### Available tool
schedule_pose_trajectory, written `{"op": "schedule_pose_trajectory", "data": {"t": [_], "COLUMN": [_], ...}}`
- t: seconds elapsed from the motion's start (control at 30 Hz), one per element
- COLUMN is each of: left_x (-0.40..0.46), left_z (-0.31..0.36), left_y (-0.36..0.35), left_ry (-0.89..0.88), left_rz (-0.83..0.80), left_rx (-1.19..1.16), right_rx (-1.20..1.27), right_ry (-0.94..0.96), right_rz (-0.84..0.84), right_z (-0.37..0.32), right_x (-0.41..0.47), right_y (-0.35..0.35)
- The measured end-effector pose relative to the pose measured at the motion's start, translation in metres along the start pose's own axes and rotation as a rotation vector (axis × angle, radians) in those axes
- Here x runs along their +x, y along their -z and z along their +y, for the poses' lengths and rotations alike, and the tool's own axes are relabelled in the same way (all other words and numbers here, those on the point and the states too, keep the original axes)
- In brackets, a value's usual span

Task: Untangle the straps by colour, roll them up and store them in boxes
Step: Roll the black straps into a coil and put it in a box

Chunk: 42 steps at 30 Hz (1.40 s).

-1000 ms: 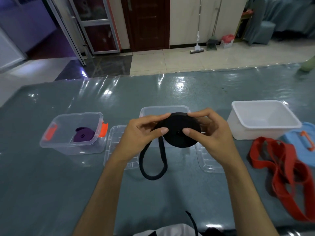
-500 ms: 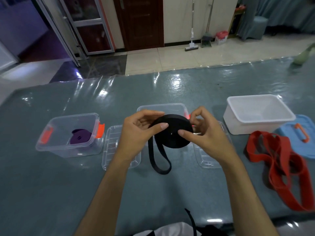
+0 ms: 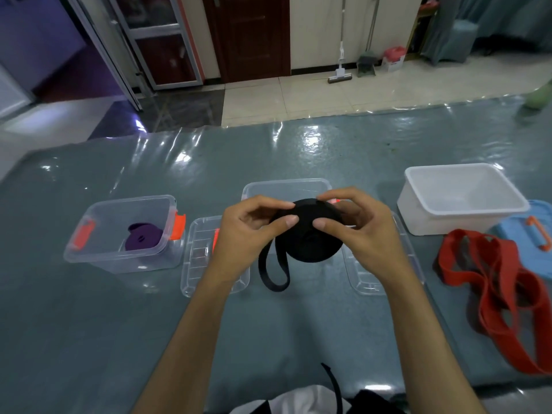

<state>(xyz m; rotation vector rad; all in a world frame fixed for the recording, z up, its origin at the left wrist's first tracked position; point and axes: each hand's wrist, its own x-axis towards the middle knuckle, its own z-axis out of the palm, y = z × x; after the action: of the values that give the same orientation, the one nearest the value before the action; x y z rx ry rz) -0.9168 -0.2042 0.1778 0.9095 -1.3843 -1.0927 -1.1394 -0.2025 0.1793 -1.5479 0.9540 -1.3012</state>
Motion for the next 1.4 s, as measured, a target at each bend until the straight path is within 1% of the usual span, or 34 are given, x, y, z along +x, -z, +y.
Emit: {"op": "schedule_pose_trajectory", "data": {"t": [0.1, 0.27, 0.37, 0.5, 0.6, 0.67, 0.77, 0.83, 0.9, 0.97, 1.07, 1.17, 1.2, 1.27, 1.33, 1.4], "left_x": [0.006, 0.013, 0.017, 0.02, 0.021, 0.022, 0.023, 0.024, 0.025, 0.024, 0.016, 0.002, -0.004, -0.014, -0.021, -0.023], "left_z": [-0.001, -0.007, -0.01, -0.014, -0.02, -0.024, -0.028, -0.032, -0.037, -0.046, -0.068, -0.095, -0.105, -0.121, -0.131, -0.135], "left_y": [0.01, 0.017, 0.019, 0.026, 0.03, 0.032, 0.032, 0.031, 0.032, 0.038, 0.055, 0.072, 0.076, 0.076, 0.07, 0.064], "left_ry": [0.056, 0.054, 0.059, 0.079, 0.118, 0.128, 0.121, 0.126, 0.146, 0.215, 0.393, 0.554, 0.606, 0.708, 0.763, 0.763], "left_rz": [-0.074, 0.042, 0.04, 0.011, 0.002, 0.016, 0.043, 0.036, 0.016, -0.026, -0.109, -0.113, -0.116, -0.119, -0.071, 0.054], "left_rx": [-0.009, 0.037, 0.014, 0.012, -0.031, -0.047, -0.037, -0.032, -0.007, 0.043, 0.113, 0.181, 0.167, 0.049, -0.059, -0.046], "right_rx": [-0.001, 0.049, 0.069, 0.1, 0.104, 0.104, 0.172, 0.113, 0.032, 0.006, 0.044, 0.055, 0.054, 0.057, 0.047, 0.029], "right_ry": [0.017, -0.018, -0.002, -0.05, -0.067, -0.1, -0.193, -0.175, -0.112, -0.091, -0.104, -0.101, -0.106, -0.11, -0.107, -0.097], "right_rz": [0.038, 0.001, 0.028, -0.006, -0.008, -0.045, -0.149, -0.155, -0.127, -0.091, -0.03, 0.016, 0.029, 0.047, 0.049, 0.056], "right_z": [0.002, 0.007, 0.011, 0.02, 0.024, 0.027, 0.029, 0.032, 0.034, 0.037, 0.039, 0.041, 0.042, 0.042, 0.041, 0.041], "right_x": [0.005, 0.018, 0.026, 0.033, 0.037, 0.038, 0.041, 0.043, 0.045, 0.047, 0.048, 0.048, 0.047, 0.046, 0.044, 0.043], "right_y": [-0.001, -0.002, -0.01, -0.014, -0.018, -0.018, -0.016, -0.016, -0.018, -0.018, -0.012, -0.005, -0.003, 0.001, 0.004, 0.007]}}
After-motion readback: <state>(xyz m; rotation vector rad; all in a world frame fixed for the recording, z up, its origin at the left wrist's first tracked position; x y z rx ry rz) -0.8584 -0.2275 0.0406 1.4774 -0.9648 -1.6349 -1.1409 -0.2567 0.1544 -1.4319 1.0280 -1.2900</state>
